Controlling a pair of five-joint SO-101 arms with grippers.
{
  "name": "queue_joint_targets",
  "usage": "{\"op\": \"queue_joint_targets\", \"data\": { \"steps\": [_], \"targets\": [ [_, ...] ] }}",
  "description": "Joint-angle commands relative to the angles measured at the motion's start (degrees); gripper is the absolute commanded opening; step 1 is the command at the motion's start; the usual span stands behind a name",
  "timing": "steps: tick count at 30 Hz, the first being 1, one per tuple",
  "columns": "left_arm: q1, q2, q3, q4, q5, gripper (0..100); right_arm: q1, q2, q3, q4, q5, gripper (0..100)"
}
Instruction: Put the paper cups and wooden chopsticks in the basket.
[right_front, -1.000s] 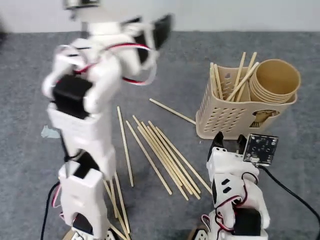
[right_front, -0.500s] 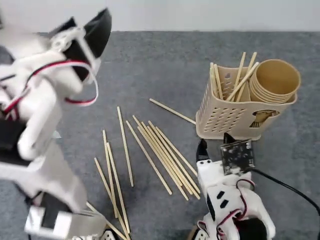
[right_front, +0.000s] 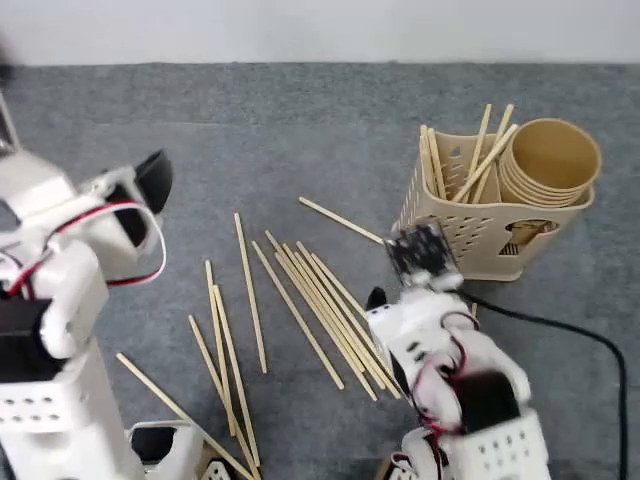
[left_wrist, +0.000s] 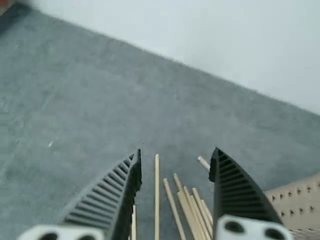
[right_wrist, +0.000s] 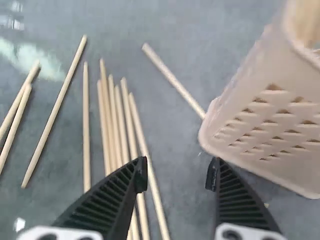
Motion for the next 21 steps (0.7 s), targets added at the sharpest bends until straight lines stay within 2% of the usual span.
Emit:
{"op": "queue_joint_targets", "data": {
  "steps": [1,7,12,21],
  "targets": [
    [-2.46,-7.03,13.14,-5.63,-0.62,22,-2.24,8.48,-6.07,0.31,0.70,20.3],
    [-4.84,-17.76,37.14,-17.93,-0.62,22,-4.70,21.85,-11.78,0.31,4.84,20.3],
    [-4.84,-25.41,53.32,-25.93,-0.62,22,-4.70,31.60,-16.62,0.22,5.10,20.3],
    [-4.48,-32.26,68.97,-33.23,-0.35,22,-4.70,50.33,-26.64,-0.22,12.40,20.3]
  ]
}}
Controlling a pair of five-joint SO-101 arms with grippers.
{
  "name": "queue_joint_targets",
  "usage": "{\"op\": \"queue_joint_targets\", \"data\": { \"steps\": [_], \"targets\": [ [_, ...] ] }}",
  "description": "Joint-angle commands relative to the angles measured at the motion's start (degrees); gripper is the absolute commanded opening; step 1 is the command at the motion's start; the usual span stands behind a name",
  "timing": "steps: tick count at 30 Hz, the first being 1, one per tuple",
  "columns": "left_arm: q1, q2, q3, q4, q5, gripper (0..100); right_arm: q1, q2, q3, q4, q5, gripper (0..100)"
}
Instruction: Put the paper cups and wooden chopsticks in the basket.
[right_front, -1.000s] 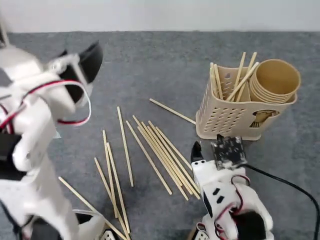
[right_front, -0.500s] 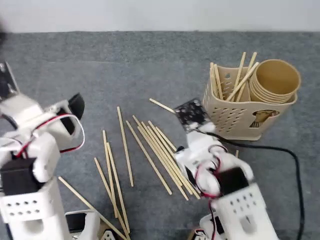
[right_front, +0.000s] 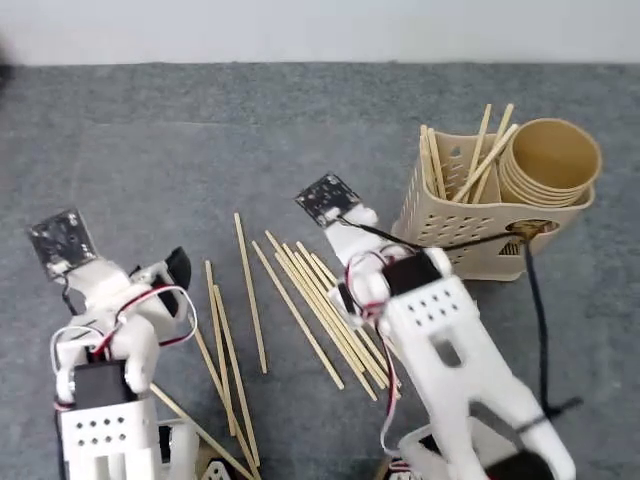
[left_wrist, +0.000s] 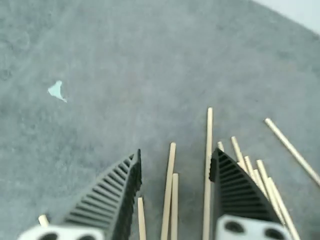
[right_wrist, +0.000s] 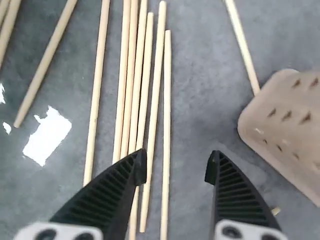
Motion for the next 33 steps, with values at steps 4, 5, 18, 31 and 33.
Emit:
{"op": "queue_joint_targets", "data": {
  "steps": [4,5,18,31,33],
  "targets": [
    [0.09,-3.34,6.11,-4.22,-0.26,22,-1.71,14.02,-12.40,-0.13,2.11,20.3],
    [0.09,-3.52,7.16,-4.75,-0.26,22,-2.24,16.31,-13.89,-0.13,2.02,20.3],
    [0.09,-4.84,9.89,-5.98,-0.26,22,-4.62,41.45,-33.32,-0.22,1.93,20.3],
    [0.00,-4.84,9.98,-6.07,-0.26,22,-0.40,55.52,-42.55,-0.13,2.02,4.0],
    [0.00,-4.84,9.98,-6.07,-0.26,22,-0.66,55.34,-42.55,0.04,1.93,2.3]
  ]
}}
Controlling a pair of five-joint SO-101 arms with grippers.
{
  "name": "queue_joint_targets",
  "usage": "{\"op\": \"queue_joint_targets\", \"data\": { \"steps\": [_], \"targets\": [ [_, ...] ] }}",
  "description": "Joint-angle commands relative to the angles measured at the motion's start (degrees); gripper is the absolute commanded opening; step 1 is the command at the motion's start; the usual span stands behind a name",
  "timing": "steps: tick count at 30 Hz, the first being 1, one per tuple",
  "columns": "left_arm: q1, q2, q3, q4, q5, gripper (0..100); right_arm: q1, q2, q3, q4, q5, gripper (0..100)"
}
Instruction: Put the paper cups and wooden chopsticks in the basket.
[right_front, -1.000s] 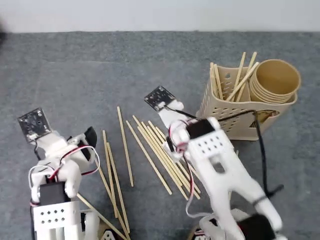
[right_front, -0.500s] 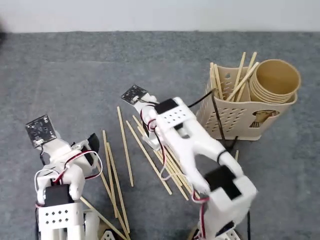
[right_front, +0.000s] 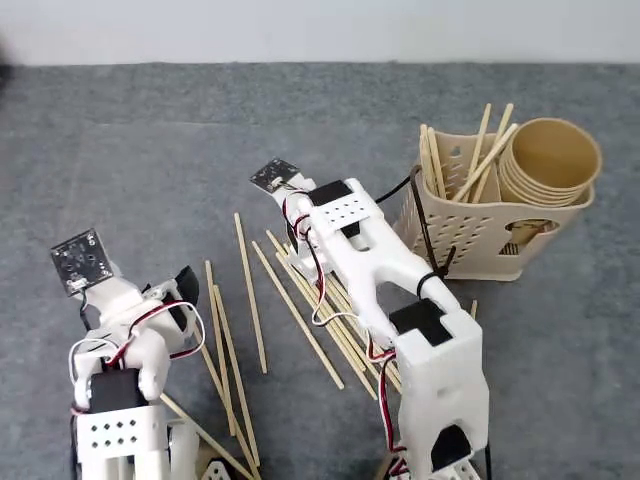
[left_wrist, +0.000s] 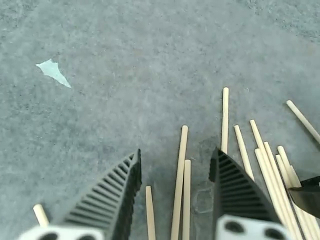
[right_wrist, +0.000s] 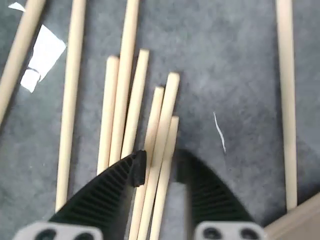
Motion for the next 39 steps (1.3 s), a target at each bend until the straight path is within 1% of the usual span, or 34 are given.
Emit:
{"op": "queue_joint_targets", "data": {
  "steps": [1,8,11,15,25,27,30,39],
  "targets": [
    [0.00,-1.41,-0.40,-1.23,-0.26,22,0.57,0.40,-1.58,0.13,0.44,2.0],
    [-0.18,-1.41,0.22,-2.29,-0.26,22,-1.27,-0.40,-1.32,0.48,0.53,0.9],
    [-0.09,-1.41,0.22,-2.20,-0.26,22,-1.54,-0.40,-2.99,3.30,0.62,0.9],
    [-0.09,-1.41,0.22,-2.20,-0.26,22,-1.19,-0.40,-10.11,11.65,0.53,0.9],
    [-0.18,-1.41,0.22,-2.20,-0.26,22,-2.07,-0.40,-37.27,33.54,0.53,0.9],
    [-0.18,-1.41,0.22,-2.20,-0.26,22,-2.07,-0.84,-40.88,34.07,0.53,0.9],
    [-0.18,-1.41,0.22,-2.20,-0.26,22,-2.07,-4.70,-42.02,33.98,0.70,0.9],
    [-0.09,-1.41,0.22,-2.20,-0.26,22,-1.98,-23.25,-42.02,33.89,0.88,0.8]
  ]
}}
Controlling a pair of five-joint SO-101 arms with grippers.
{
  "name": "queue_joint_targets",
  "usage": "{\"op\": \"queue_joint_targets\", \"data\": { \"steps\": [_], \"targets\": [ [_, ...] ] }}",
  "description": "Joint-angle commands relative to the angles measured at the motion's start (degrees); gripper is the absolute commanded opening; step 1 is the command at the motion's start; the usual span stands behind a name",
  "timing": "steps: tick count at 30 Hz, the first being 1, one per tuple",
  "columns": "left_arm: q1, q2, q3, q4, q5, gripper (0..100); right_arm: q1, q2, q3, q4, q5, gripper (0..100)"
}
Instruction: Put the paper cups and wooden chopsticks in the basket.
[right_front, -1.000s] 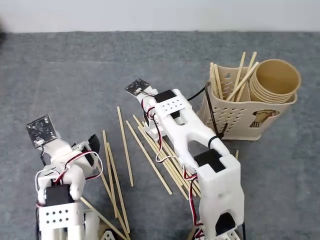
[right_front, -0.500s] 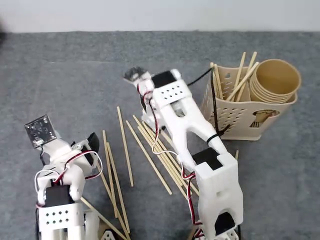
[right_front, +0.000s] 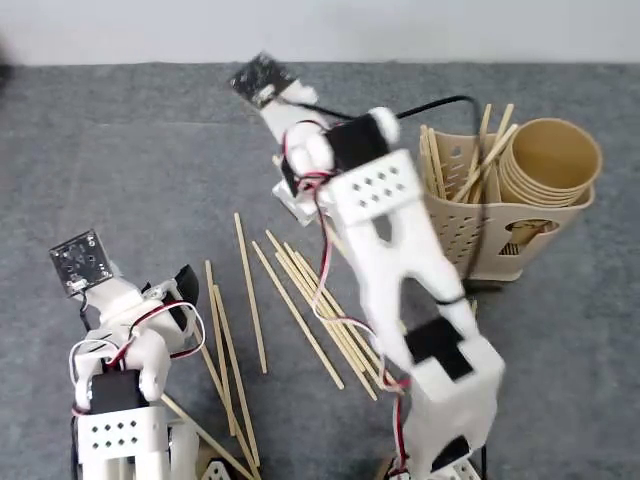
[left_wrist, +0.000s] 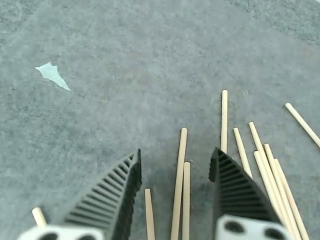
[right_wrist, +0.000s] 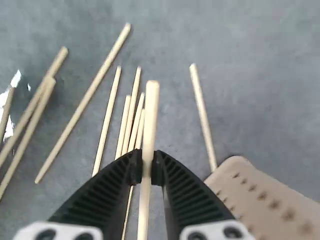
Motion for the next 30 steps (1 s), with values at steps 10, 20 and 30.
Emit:
{"op": "queue_joint_targets", "data": {
  "steps": [10,20,30],
  "targets": [
    [0.09,-0.97,0.13,-2.02,-0.35,22,3.82,-24.92,-3.69,-5.85,2.90,0.9],
    [0.09,-0.97,1.27,-3.60,-0.35,22,14.73,-33.27,-3.69,-26.33,2.90,0.9],
    [0.09,-0.97,1.27,-3.60,-0.35,22,24.40,-29.05,-3.25,-29.05,2.46,0.9]
  ]
}}
